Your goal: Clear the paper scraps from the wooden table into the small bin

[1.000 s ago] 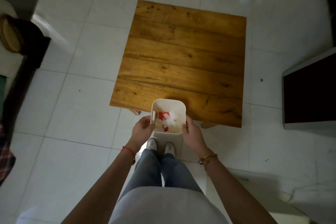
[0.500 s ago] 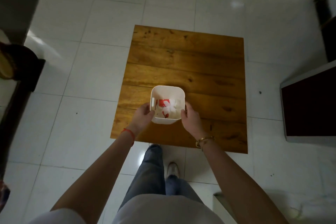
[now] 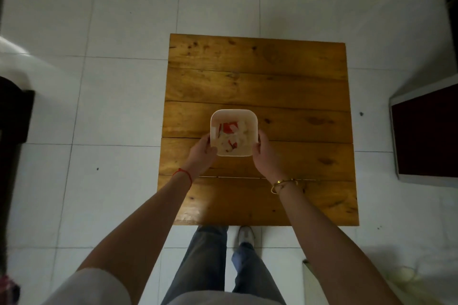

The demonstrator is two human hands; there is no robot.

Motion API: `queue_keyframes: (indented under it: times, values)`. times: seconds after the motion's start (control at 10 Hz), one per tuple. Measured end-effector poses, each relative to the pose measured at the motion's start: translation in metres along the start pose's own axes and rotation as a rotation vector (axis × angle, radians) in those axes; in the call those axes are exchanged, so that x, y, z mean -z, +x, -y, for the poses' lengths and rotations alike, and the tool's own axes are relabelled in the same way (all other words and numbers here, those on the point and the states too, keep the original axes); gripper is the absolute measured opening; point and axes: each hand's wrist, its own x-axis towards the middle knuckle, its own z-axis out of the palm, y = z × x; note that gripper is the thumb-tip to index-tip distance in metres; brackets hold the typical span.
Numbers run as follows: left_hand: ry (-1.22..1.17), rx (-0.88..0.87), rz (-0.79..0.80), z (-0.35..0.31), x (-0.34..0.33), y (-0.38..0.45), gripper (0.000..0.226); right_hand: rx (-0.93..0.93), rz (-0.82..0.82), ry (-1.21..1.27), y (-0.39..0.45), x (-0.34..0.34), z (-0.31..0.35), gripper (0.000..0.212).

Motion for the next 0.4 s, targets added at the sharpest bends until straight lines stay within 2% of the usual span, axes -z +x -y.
queue_keyframes:
  times: [0.2,0.3,0.4]
  values:
    - [-0.013,-0.037,-0.001,0.005,0.002,0.001,0.045,0.001,-0.001,0.010,-0.002,0.000,-0.003,0.052]
    - [0.088,-0.060,-0.079,0.000,0.005,-0.012,0.042,0.000,0.007,-0.022,-0.012,0.010,-0.002,0.058]
    - [0.304,-0.130,-0.239,-0.001,0.010,-0.026,0.042,0.065,-0.056,-0.132,-0.019,0.027,-0.003,0.054]
